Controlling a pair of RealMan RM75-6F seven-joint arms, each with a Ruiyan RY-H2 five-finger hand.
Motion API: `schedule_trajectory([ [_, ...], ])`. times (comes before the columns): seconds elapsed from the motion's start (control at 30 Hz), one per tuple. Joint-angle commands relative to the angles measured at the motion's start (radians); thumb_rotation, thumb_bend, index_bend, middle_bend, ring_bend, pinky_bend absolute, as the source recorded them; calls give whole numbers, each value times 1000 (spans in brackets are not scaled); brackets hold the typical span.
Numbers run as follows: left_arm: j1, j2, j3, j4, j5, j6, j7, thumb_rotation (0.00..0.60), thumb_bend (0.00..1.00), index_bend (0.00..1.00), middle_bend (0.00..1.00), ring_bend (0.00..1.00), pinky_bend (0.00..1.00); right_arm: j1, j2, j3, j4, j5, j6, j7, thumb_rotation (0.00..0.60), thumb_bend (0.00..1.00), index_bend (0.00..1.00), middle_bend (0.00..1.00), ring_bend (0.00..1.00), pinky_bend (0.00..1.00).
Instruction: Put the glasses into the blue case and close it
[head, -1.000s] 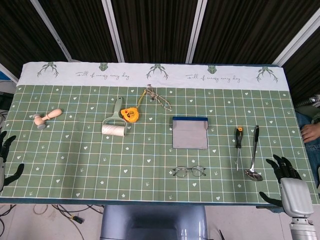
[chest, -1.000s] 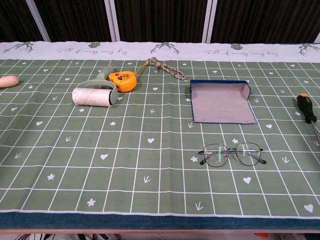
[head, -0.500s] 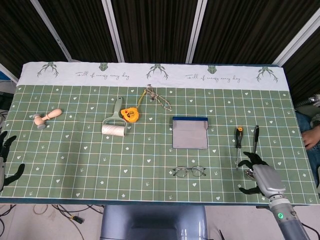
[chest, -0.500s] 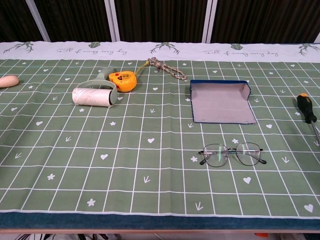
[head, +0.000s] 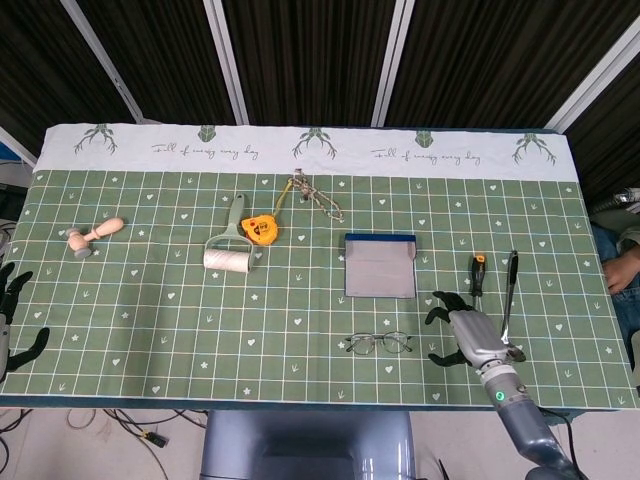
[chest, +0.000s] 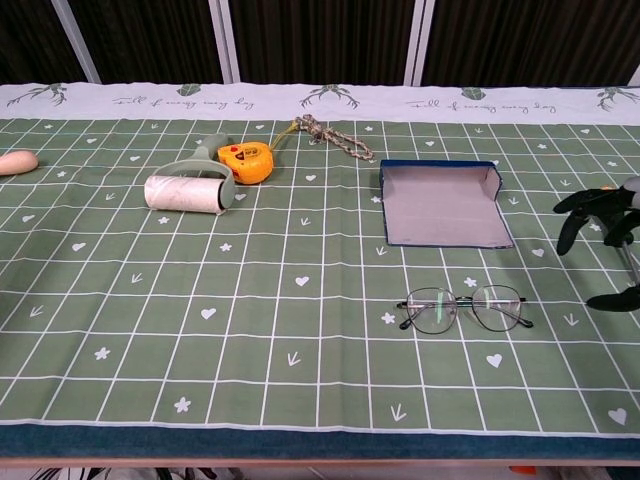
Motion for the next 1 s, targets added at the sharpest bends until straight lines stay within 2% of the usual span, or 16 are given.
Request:
schedule_trajectory([
  [0.03,0,0,0,0,-1,0,-1,600,314,97,0,0,0,22,-44,3,13,34,14,-40,600,280,410,120,81,230],
  [0.43,-1,3,0,-3,-4,-4,0,600,314,97,0,0,0,67,-173,-3,68,86,58,-128,600,288,417,120,81,230],
  [1.0,-1,5,-2,-6,-8,-4,-5,600,315,97,0,0,0,129,-280,10,101,135,80,-201,600,305,460,120,81,230],
])
